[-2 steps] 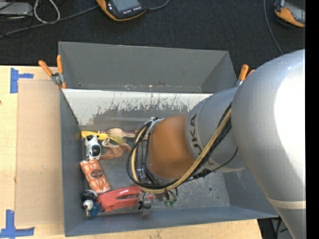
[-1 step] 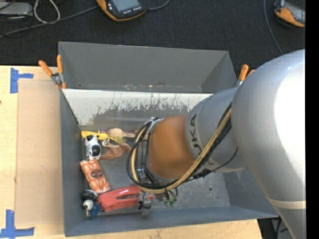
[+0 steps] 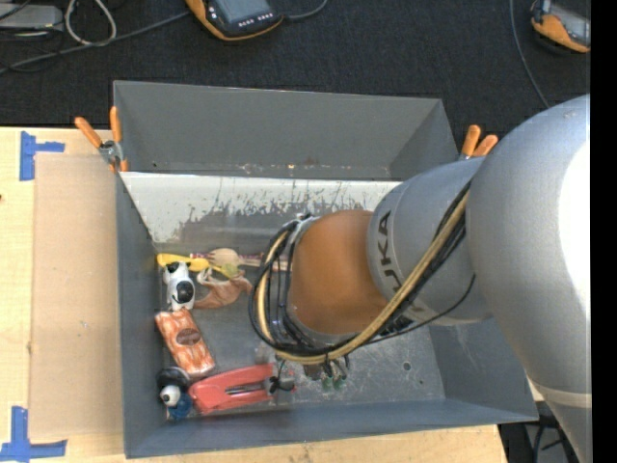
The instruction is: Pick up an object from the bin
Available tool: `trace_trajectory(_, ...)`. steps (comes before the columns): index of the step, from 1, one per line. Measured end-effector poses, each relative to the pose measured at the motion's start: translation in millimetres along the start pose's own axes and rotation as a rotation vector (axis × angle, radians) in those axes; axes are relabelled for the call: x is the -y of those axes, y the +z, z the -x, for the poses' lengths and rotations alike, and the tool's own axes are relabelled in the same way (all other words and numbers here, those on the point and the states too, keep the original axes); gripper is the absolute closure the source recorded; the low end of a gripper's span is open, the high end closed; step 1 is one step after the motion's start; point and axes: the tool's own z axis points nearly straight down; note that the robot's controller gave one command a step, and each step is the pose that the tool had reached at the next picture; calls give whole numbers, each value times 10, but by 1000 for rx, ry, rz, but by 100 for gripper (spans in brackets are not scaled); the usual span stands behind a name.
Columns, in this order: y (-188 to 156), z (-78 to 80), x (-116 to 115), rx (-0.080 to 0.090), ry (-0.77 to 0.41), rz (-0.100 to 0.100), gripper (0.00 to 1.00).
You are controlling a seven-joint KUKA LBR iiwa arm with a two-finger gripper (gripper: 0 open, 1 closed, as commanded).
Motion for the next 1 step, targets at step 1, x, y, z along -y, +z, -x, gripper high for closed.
trace_trajectory(1, -185, 25, 8, 0, -10, 0, 100)
